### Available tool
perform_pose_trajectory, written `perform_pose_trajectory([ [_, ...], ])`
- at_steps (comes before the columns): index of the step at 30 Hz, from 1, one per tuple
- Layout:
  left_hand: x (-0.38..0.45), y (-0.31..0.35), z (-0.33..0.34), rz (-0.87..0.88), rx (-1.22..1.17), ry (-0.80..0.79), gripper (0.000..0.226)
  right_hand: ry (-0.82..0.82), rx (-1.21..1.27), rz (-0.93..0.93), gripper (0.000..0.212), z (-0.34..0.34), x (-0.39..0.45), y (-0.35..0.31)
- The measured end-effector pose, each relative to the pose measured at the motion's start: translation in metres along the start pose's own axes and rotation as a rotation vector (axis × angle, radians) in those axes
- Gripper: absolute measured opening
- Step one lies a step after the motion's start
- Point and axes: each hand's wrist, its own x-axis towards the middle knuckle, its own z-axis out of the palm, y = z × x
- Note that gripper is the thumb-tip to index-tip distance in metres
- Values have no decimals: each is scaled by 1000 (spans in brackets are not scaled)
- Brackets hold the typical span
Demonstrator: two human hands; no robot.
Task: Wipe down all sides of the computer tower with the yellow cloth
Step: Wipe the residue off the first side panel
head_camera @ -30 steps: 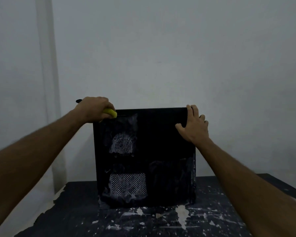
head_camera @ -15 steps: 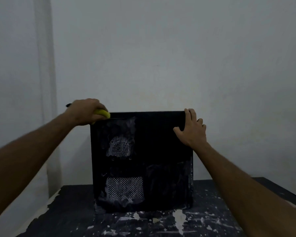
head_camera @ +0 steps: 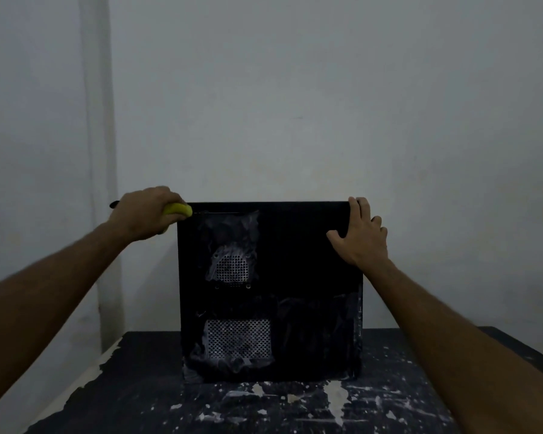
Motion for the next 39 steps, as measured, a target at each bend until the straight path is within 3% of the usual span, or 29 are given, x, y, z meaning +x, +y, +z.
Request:
perform_pose_trajectory([
  [2, -1, 0, 1, -19, -33, 77, 27, -3, -1, 1, 90, -1, 0, 0],
  [7, 2, 8, 4, 109, 21, -116, 32, 10, -3, -5, 90, 1, 0, 2],
  [10, -1, 10, 4, 72, 10, 69, 29, 3, 4, 2, 90, 2, 0, 0],
  [14, 5, 21, 8, 122, 18, -32, 33, 12, -14, -12, 90, 0, 0, 3],
  [18, 10, 19, 2, 89, 28, 59, 32, 2, 0, -3, 90, 0, 0, 0],
  [21, 10, 28, 2, 204, 112, -107, 35, 17, -2, -9, 89, 0, 0, 2],
  [25, 9, 24, 1, 151, 125, 80, 34, 10, -2, 1, 90, 1, 0, 1],
  [29, 9, 42, 10, 282, 216, -18, 33, 23, -6, -4, 89, 0, -1, 2],
  [33, 14, 37, 7, 164, 124, 122, 36, 13, -10, -2, 90, 0, 0, 1],
  [36, 14, 53, 14, 300, 209, -7, 36, 17, -12, -11, 90, 0, -1, 3],
  [39, 20, 51, 9, 229, 156, 103, 36, 4, -5, -7, 90, -1, -1, 1],
])
